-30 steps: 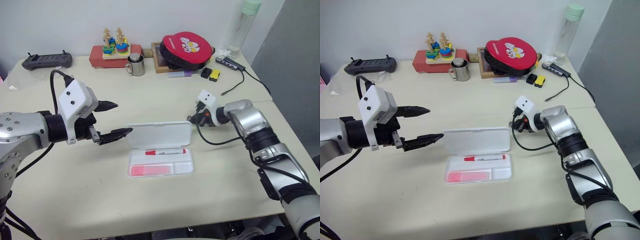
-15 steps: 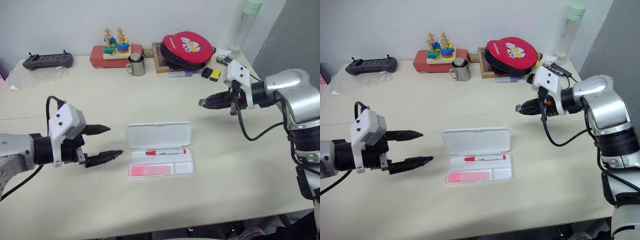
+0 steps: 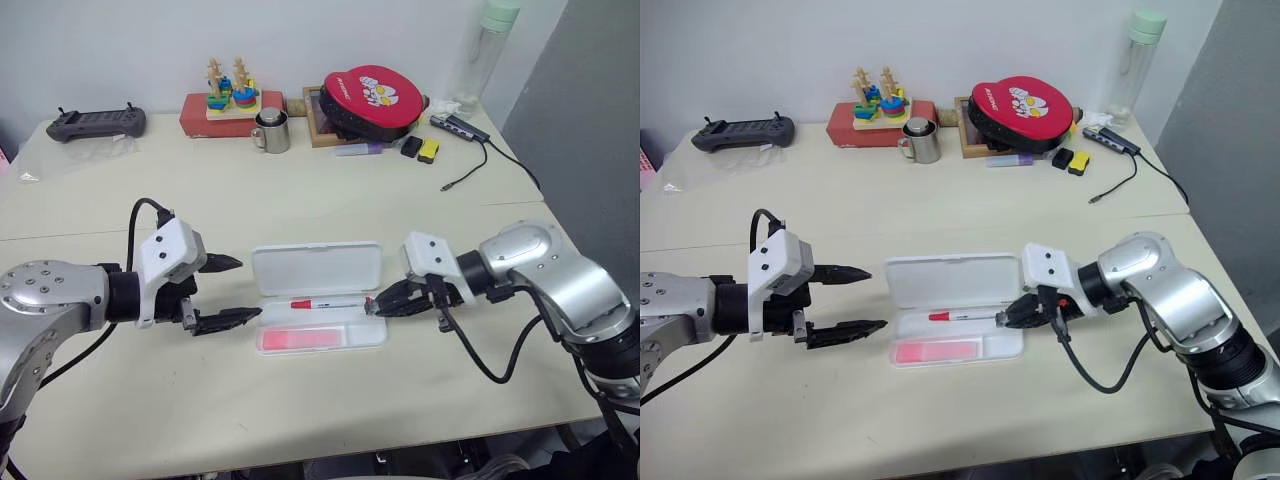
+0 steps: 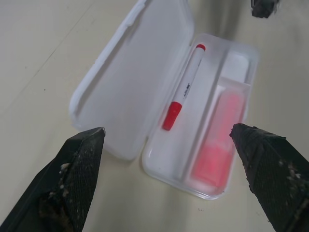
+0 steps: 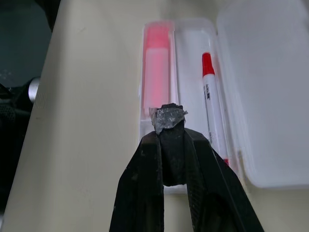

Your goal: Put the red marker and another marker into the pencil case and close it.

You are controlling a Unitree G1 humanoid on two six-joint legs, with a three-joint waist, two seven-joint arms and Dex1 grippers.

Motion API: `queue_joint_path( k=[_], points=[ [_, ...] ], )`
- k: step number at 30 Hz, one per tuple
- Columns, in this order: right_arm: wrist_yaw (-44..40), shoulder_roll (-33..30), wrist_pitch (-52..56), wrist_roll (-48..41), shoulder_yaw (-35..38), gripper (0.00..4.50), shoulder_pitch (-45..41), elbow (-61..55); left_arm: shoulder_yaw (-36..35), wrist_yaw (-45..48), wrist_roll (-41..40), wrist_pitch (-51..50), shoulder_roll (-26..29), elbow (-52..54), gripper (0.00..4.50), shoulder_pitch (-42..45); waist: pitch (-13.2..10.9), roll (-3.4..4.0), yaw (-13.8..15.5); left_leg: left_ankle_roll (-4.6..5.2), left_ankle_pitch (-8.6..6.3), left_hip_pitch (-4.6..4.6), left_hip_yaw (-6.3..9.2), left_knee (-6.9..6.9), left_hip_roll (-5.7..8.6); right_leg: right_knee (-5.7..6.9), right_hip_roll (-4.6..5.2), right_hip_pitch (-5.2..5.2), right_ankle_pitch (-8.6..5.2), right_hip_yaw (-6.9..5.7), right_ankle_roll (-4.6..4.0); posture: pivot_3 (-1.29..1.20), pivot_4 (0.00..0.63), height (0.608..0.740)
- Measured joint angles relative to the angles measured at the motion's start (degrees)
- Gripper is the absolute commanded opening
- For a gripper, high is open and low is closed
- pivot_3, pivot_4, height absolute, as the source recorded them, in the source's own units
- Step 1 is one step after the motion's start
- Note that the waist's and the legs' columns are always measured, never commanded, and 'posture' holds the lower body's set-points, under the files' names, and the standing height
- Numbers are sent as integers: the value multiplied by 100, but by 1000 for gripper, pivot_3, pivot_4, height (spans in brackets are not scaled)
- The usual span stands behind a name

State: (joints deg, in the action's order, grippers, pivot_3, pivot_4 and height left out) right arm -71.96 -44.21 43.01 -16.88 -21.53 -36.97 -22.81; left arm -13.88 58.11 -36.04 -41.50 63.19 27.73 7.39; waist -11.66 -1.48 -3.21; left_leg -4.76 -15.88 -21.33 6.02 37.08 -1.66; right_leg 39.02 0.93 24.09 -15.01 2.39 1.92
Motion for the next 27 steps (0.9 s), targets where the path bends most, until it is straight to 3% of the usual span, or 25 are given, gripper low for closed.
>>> queue_joint_path(
  k=[3, 13, 15, 27],
  points=[
    [414, 467, 31, 65, -293, 263, 81, -1, 201, 0, 209, 141, -16, -329, 4500, 146, 0, 0, -19, 0, 0, 5, 2, -3, -4, 3, -7, 0, 0, 1, 0, 0, 150, 740],
    [603, 457, -147, 443, -571, 263, 165, 177, 240, 6, 225, 162, -34, -381, 4500, 240, 0, 0, 1, 0, 0, -2, 5, -2, -3, -1, -4, 0, 0, -3, 0, 0, 150, 740],
    [608, 456, -154, 475, -589, 962, 165, 178, 240, 3, 224, 158, -35, -377, 4500, 240, 0, 0, 0, 0, 0, -2, 4, 0, -3, -2, -4, 0, 0, -2, 0, 0, 150, 740],
    [600, 403, -194, 455, -617, 3721, 174, 189, 240, -8, 217, 79, -37, -374, 4500, 239, 0, -1, -1, 0, 0, -2, 4, 0, -3, -1, -4, 0, 0, -3, 0, 0, 150, 740]
  ],
)
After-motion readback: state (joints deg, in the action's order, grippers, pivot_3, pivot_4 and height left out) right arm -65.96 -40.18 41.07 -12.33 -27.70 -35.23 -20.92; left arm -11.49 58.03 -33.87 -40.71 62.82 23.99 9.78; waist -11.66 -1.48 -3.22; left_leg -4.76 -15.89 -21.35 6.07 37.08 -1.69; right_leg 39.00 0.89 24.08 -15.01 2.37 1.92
